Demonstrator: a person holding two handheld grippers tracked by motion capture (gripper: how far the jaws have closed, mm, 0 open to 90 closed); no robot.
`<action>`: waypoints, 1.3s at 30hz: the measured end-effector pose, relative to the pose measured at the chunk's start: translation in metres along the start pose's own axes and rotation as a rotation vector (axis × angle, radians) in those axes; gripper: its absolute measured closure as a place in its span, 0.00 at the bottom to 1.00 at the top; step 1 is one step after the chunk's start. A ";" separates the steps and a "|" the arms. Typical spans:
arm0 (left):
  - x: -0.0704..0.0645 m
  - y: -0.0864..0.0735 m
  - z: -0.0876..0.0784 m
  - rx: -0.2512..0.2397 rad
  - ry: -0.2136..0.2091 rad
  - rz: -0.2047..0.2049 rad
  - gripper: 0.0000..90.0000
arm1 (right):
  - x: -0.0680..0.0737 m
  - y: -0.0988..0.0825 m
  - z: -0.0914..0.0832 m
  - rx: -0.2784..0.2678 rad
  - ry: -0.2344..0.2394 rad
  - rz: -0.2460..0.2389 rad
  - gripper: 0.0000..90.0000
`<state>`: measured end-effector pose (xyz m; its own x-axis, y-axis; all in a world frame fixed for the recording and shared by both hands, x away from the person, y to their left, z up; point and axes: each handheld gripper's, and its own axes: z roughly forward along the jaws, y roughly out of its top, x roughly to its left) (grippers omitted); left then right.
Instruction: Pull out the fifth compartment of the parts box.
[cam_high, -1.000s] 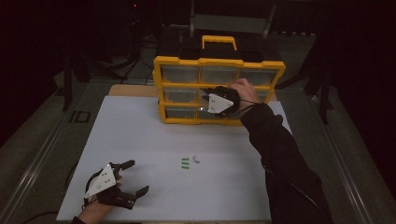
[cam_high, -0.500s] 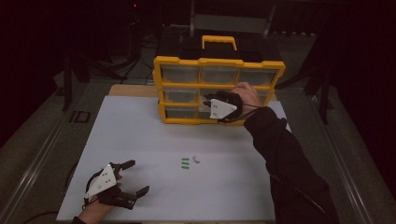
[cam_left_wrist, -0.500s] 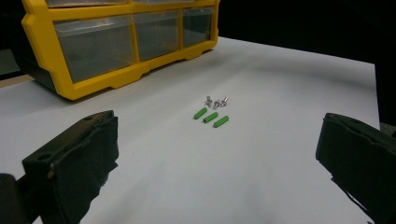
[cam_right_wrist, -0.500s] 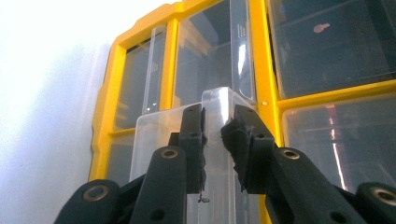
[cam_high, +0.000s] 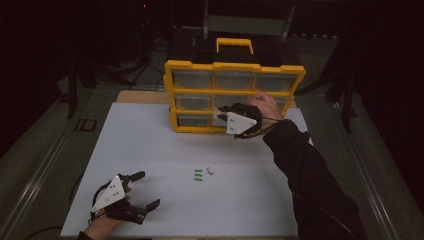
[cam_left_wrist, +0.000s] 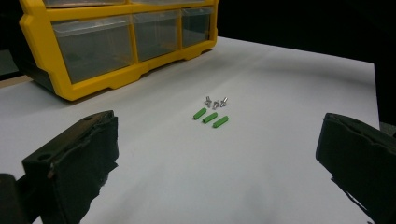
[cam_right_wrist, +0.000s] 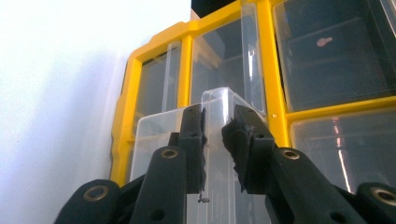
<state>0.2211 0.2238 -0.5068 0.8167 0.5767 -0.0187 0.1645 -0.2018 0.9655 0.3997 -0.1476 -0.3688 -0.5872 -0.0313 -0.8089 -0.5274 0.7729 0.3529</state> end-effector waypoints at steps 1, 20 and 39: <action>0.000 0.000 0.000 0.000 0.000 0.000 0.00 | 0.000 0.000 0.000 0.000 0.000 0.000 0.83; 0.000 0.000 0.000 0.002 0.000 0.002 0.00 | 0.011 0.007 -0.014 -0.027 0.016 -0.012 0.83; 0.000 0.000 0.000 0.000 0.000 -0.004 0.00 | -0.001 0.009 -0.013 0.007 0.078 0.391 0.62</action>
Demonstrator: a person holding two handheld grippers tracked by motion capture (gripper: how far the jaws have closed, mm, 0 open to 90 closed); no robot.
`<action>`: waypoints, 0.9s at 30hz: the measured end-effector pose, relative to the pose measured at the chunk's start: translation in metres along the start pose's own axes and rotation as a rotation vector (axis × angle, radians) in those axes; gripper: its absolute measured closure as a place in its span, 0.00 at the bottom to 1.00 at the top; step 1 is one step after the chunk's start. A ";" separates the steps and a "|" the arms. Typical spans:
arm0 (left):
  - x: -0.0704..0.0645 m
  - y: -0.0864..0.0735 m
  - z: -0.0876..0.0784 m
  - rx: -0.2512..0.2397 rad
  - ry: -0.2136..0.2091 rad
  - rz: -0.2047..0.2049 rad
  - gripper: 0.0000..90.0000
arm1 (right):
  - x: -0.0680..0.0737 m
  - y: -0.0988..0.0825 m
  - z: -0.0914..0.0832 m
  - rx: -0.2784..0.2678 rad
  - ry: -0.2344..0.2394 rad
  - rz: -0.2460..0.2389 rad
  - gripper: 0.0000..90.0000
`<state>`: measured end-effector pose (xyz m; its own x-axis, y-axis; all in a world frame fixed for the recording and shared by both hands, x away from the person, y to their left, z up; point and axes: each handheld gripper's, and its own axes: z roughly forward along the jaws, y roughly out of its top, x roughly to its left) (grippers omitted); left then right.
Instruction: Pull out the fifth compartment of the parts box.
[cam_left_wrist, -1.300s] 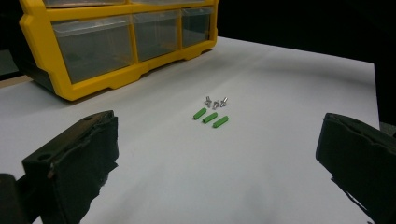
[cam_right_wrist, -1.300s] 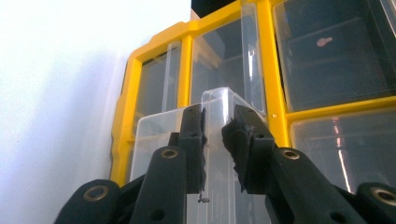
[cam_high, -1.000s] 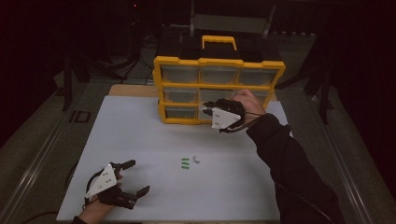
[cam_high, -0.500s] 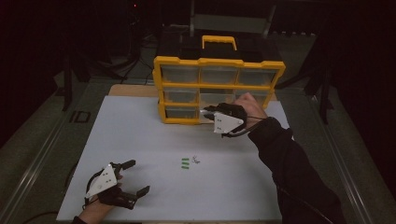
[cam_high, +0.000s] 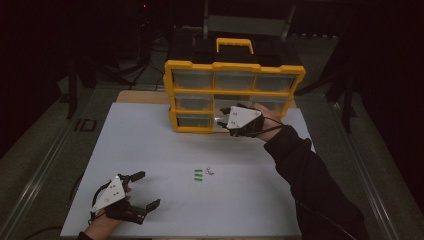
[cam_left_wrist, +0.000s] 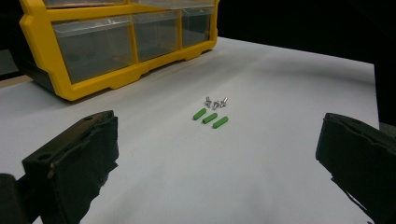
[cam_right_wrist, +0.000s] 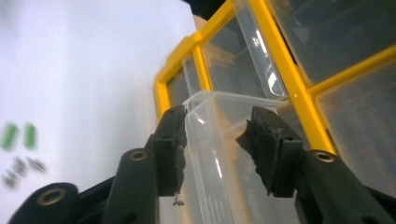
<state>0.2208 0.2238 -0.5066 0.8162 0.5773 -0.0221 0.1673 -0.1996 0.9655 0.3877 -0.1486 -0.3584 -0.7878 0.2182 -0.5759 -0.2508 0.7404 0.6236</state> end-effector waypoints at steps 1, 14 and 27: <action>0.000 0.000 0.000 0.000 0.000 -0.001 0.00 | -0.002 0.001 0.000 -0.002 0.004 0.042 0.57; 0.000 0.000 0.000 -0.001 0.001 -0.005 0.00 | -0.011 -0.005 -0.009 -0.029 -0.014 0.380 0.15; 0.001 -0.001 0.000 0.002 0.003 -0.009 0.00 | -0.001 -0.020 -0.033 -0.123 -0.089 0.503 0.11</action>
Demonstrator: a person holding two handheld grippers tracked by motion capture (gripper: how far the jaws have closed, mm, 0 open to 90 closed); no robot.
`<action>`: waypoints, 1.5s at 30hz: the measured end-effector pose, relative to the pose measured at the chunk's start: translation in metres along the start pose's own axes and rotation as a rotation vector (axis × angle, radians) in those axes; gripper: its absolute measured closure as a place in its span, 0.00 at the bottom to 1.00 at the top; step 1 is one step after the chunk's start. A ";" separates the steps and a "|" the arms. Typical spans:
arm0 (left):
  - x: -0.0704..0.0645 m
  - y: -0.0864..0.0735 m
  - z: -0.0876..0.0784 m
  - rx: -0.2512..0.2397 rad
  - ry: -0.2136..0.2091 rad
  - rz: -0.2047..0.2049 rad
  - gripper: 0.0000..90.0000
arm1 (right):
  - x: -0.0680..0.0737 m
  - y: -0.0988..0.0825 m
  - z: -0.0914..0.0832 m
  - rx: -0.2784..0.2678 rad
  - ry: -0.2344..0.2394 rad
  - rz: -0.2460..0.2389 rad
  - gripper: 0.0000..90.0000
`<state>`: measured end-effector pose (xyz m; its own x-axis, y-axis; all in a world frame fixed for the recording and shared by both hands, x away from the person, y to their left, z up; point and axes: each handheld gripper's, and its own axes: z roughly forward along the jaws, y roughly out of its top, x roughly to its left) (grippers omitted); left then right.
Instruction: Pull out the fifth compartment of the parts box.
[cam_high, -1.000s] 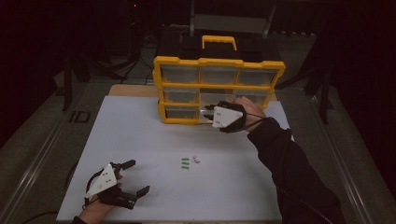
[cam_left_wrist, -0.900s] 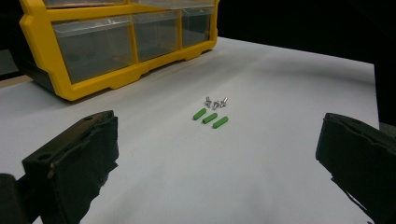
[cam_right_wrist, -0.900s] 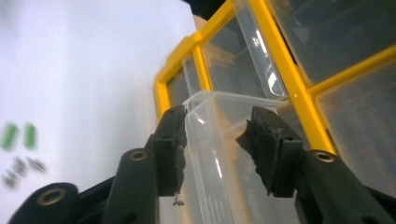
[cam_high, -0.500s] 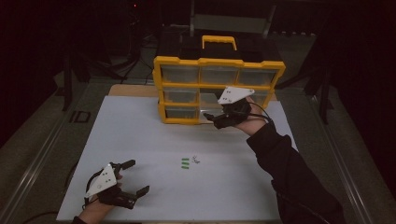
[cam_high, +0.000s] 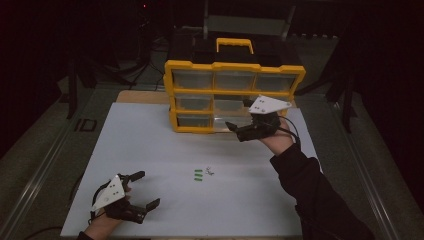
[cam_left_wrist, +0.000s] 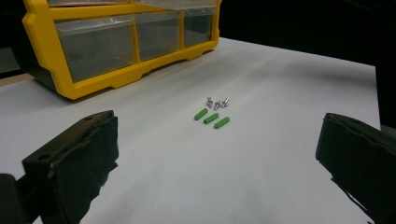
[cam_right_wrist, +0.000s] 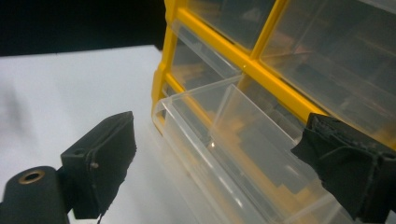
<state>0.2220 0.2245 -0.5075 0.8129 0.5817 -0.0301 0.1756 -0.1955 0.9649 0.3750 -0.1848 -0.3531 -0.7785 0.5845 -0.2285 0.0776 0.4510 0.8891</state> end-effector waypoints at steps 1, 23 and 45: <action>0.001 -0.001 0.000 0.003 0.001 -0.006 0.00 | 0.004 -0.003 -0.007 -0.017 0.014 0.011 0.11; 0.004 -0.001 -0.001 0.000 0.015 -0.029 0.00 | 0.037 -0.057 -0.050 -0.050 -0.042 0.122 0.15; 0.002 0.001 0.001 0.008 0.008 -0.021 0.00 | 0.064 -0.131 -0.067 -0.028 -0.038 0.136 0.15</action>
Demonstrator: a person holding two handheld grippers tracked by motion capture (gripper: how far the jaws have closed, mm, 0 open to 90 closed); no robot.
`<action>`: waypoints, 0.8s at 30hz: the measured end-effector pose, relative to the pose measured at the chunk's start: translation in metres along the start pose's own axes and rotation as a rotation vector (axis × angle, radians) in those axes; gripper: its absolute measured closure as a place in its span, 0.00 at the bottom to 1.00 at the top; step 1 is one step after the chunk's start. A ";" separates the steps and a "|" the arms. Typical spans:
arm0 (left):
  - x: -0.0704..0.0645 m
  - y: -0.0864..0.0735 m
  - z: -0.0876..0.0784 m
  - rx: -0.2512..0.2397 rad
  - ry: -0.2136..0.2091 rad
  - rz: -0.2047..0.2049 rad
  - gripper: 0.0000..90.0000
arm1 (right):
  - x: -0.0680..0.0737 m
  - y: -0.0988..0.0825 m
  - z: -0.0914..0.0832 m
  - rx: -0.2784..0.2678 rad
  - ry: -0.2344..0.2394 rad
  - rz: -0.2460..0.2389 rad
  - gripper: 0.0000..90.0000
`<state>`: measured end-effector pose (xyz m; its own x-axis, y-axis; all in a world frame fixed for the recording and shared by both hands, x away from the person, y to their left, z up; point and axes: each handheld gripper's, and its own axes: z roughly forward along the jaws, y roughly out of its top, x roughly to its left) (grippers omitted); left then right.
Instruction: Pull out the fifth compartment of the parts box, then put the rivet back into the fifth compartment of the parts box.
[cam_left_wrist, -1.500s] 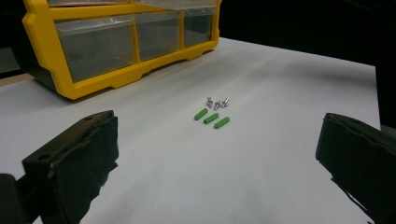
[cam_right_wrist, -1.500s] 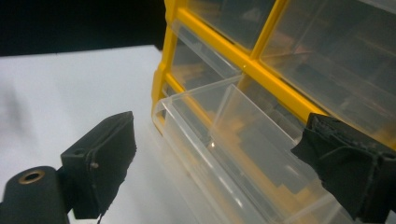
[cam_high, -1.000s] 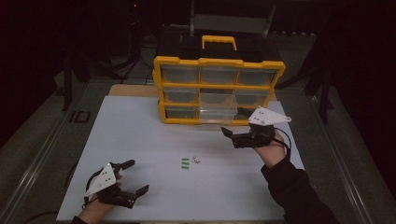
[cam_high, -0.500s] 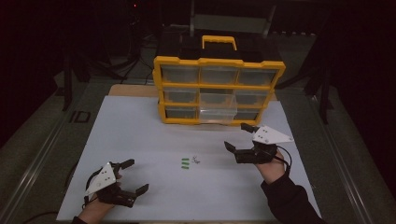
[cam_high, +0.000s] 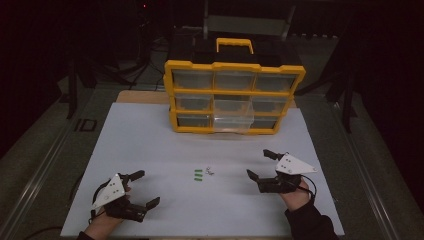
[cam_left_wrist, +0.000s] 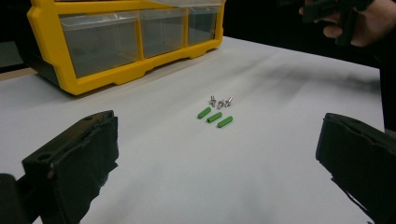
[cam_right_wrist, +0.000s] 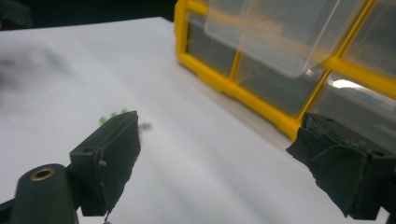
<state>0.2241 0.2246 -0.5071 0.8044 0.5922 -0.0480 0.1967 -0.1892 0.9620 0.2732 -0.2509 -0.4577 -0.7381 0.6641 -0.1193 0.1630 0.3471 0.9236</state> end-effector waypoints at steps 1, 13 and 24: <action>0.000 0.000 0.000 0.000 0.000 0.000 0.00 | 0.000 -0.004 -0.002 -0.010 0.009 -0.002 0.15; 0.000 0.000 0.001 0.003 -0.003 -0.006 0.00 | -0.002 -0.028 -0.016 -0.059 -0.043 0.050 0.13; 0.000 0.007 0.001 -0.011 -0.010 -0.033 0.00 | -0.003 -0.025 -0.022 -0.067 -0.066 0.063 0.12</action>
<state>0.2257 0.2222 -0.5007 0.8030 0.5902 -0.0826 0.2171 -0.1606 0.9629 0.2565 -0.2765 -0.4726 -0.6830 0.7258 -0.0819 0.1622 0.2601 0.9519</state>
